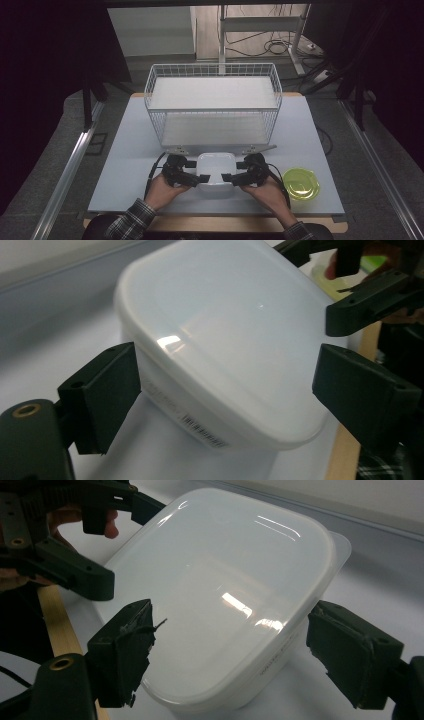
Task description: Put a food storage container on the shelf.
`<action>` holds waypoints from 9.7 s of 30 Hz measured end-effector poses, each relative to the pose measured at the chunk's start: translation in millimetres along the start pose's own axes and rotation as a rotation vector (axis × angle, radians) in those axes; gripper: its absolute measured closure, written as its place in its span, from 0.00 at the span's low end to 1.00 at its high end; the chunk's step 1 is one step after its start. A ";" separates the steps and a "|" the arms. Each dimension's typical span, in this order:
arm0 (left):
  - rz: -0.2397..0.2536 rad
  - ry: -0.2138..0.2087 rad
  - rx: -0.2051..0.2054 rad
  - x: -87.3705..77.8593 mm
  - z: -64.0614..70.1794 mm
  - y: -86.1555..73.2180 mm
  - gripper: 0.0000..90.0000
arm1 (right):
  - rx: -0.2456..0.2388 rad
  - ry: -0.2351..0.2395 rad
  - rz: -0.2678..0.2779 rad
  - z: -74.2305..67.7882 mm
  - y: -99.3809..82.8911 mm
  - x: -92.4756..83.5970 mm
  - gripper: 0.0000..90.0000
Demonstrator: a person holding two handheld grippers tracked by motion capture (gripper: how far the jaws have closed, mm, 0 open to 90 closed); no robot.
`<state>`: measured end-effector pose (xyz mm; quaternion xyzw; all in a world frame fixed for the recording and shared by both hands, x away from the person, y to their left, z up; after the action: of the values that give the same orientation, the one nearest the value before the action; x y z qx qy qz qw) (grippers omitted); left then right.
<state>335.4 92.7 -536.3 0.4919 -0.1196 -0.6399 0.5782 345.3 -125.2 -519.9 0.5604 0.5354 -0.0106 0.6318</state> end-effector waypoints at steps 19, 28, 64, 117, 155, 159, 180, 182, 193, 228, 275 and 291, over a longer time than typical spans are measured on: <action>0.019 0.188 -0.008 -13.8 32.0 -3.9 0.51 | 0.131 -0.090 0.003 -7.9 -6.1 -27.9 0.65; 0.047 0.207 -0.053 -23.1 41.6 -12.3 0.65 | 0.148 -0.116 0.033 -18.4 -9.4 -35.2 0.74; 0.179 0.300 -0.071 -26.7 37.4 -11.2 0.82 | 0.161 -0.187 0.131 -20.8 -6.3 -31.1 0.85; 0.347 0.423 0.155 -90.0 68.6 110.6 0.82 | 0.059 -0.257 0.374 -25.7 111.5 -93.3 0.84; 0.383 0.417 0.124 -109.0 40.3 169.6 0.81 | 0.073 -0.260 0.391 -4.1 187.4 -93.4 0.83; 0.378 0.399 0.134 -108.1 38.3 171.1 0.78 | 0.082 -0.252 0.388 -1.3 191.1 -91.9 0.81; 0.351 0.369 0.150 -98.6 21.0 179.2 0.56 | 0.062 -0.263 0.367 5.7 202.0 -76.5 0.64; 0.345 0.378 0.152 -96.7 19.2 181.0 0.52 | 0.056 -0.265 0.362 6.1 202.3 -73.8 0.62; 0.338 0.374 0.150 -95.1 14.4 188.6 0.46 | 0.072 -0.246 0.363 10.7 204.6 -69.3 0.58; 0.338 0.347 0.193 -101.0 5.4 178.4 0.53 | 0.048 -0.301 0.456 21.1 192.8 -95.1 0.84; 0.296 0.326 0.171 -112.5 16.4 122.7 0.58 | 0.028 -0.324 0.379 28.9 150.2 -88.7 0.73; 0.253 0.290 0.173 -97.6 29.6 45.0 0.25 | -0.080 -0.281 0.305 13.3 74.5 -78.3 0.38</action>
<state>325.8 150.4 -441.4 0.6076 -0.1504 -0.4721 0.6208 366.4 -153.0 -416.8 0.6024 0.3509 0.0286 0.7164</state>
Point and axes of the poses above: each handheld gripper's, and its own axes: x roughly forward along the jaws, y roughly out of its top, z roughly to its right, the point moved 4 cm from there along x, roughly forward along the jaws, and after that the axes turned 10 degrees about -y, right-handed, at the moved point
